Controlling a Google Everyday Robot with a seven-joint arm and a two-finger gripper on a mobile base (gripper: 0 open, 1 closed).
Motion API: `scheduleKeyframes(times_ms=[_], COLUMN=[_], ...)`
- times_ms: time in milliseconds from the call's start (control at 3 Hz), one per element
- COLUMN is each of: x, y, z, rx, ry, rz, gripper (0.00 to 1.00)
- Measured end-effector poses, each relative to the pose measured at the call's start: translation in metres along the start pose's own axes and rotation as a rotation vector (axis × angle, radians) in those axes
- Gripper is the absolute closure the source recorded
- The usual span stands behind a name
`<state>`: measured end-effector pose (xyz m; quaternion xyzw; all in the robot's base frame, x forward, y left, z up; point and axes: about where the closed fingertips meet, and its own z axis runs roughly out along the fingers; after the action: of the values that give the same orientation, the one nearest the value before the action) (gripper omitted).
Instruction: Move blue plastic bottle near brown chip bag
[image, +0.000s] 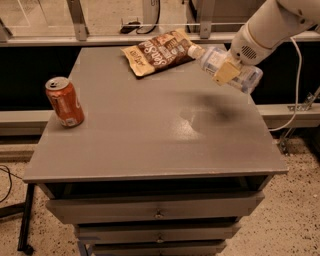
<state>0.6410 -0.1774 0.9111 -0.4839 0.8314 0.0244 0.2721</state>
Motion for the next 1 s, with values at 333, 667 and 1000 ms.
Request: scheduleKeyframes(times_ms=[333,667,1000], x=[-0.013,-0.036,-0.055], y=[-0.016,-0.045,-0.065], z=[0.006,0.025,0.053], rx=[0.007,-0.002,-0.035], ry=[-0.068,-0.146,-0.200], rz=[-0.060,-0.165,-0.280], gripper=[1.00,1.00,1.00])
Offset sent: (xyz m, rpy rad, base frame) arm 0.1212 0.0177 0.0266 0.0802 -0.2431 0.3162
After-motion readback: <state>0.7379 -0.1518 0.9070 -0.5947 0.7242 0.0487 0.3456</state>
